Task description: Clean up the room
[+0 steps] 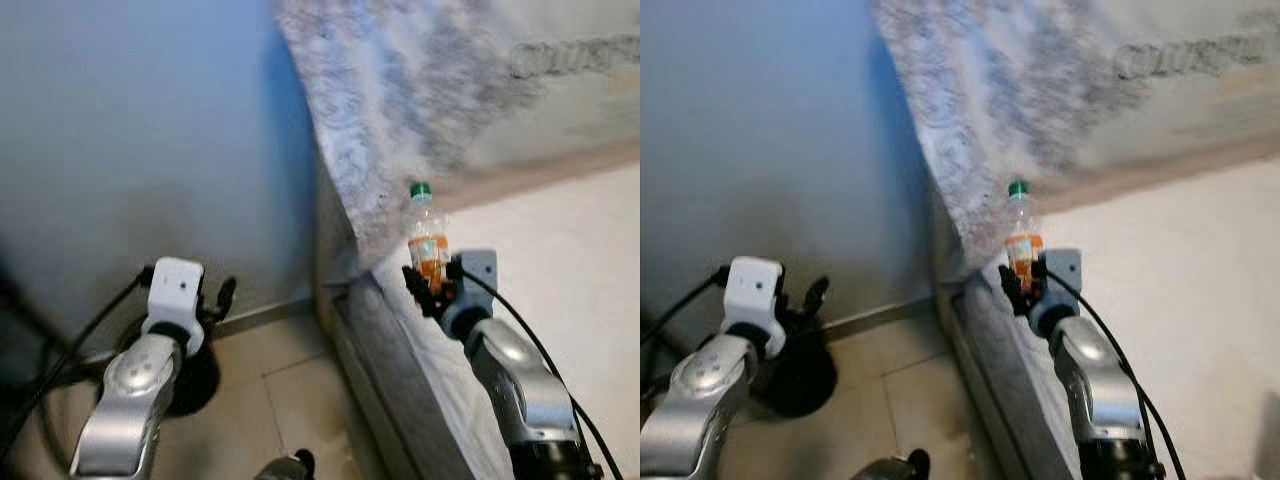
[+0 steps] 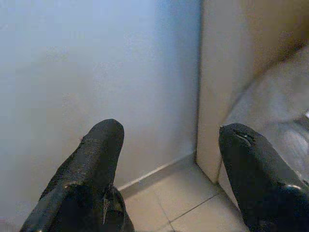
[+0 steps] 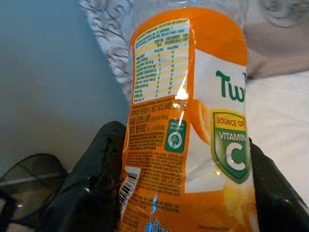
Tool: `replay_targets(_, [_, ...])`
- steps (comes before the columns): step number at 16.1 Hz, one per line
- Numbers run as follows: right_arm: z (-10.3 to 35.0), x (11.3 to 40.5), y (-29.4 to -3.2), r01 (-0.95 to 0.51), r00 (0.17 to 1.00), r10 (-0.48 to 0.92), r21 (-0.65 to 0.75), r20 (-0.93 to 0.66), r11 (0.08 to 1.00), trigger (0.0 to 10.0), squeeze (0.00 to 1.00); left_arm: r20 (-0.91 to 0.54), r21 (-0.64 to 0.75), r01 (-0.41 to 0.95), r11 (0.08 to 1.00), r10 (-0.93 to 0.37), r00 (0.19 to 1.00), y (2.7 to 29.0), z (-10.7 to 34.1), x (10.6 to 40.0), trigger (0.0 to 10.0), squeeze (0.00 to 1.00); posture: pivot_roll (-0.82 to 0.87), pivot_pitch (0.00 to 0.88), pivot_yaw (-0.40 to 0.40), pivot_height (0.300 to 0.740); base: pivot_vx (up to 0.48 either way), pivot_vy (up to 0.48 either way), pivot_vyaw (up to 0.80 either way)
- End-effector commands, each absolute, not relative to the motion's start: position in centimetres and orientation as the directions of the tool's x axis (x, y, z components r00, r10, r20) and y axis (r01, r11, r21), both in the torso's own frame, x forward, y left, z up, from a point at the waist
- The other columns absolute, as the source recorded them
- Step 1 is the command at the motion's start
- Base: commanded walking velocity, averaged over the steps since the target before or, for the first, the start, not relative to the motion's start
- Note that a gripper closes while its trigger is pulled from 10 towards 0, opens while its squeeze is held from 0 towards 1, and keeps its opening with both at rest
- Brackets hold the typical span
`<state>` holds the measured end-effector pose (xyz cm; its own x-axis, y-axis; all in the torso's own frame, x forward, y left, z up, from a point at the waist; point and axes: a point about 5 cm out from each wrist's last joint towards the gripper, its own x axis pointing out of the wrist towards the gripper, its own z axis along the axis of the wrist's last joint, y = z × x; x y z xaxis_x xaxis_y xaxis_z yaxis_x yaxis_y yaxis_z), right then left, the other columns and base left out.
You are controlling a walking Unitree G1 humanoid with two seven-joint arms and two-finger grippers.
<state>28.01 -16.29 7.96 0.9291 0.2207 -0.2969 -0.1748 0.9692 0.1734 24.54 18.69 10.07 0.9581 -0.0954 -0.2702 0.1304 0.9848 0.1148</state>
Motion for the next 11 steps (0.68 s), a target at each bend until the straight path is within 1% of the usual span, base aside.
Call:
replay_targets(1, [7.7,28.3,-16.3,-0.140,0.925,0.203,0.208,-0.320,0.968,10.0,0.00,-0.299,0.089,0.111,0.990,-0.080,0.951,18.9,9.6,24.4,10.0,0.00,0.12,0.000,-0.013,0.740,0.000,0.000,0.80])
replay_targets(2, [7.4,28.2,-15.8,-0.152,0.921,0.214,0.206,-0.326,0.967,10.0,0.00,-0.300,0.126,0.134,0.983,-0.091,0.950,18.9,9.5,24.5,10.0,0.00,0.12,0.000,-0.010,0.740,0.000,0.000,0.80])
replay_targets(4, [7.2,28.1,-15.2,-0.173,0.914,0.232,0.198,-0.334,0.965,10.0,0.00,-0.296,0.133,0.135,0.982,-0.091,0.951,18.9,9.6,24.6,10.0,0.00,0.11,0.000,0.000,0.740,0.000,0.000,0.80])
replay_targets(5, [7.0,28.1,-14.9,-0.188,0.904,0.239,0.172,-0.356,0.967,10.0,0.00,-0.285,0.132,0.120,0.984,-0.079,0.955,19.1,9.8,24.9,10.0,0.00,0.10,0.000,0.000,0.740,0.000,0.000,0.80])
replay_targets(7, [7.0,28.2,-14.8,-0.192,0.900,0.239,0.163,-0.364,0.968,10.0,0.00,-0.272,0.133,0.108,0.985,-0.069,0.960,19.2,10.0,25.1,10.0,0.00,0.10,0.000,0.001,0.740,0.000,0.000,0.80])
replay_targets(10, [6.6,28.4,-15.4,-0.168,0.896,0.221,0.165,-0.385,0.972,10.0,0.00,-0.243,0.150,0.129,0.980,-0.089,0.966,18.9,10.5,25.4,10.0,0.00,0.10,0.000,-0.002,0.740,0.000,0.000,0.80])
replay_targets(11, [6.5,28.4,-15.5,-0.162,0.896,0.215,0.163,-0.389,0.973,10.0,0.00,-0.239,0.151,0.130,0.980,-0.091,0.967,18.9,10.7,25.5,10.0,0.00,0.10,0.000,-0.002,0.740,0.274,0.000,0.80])
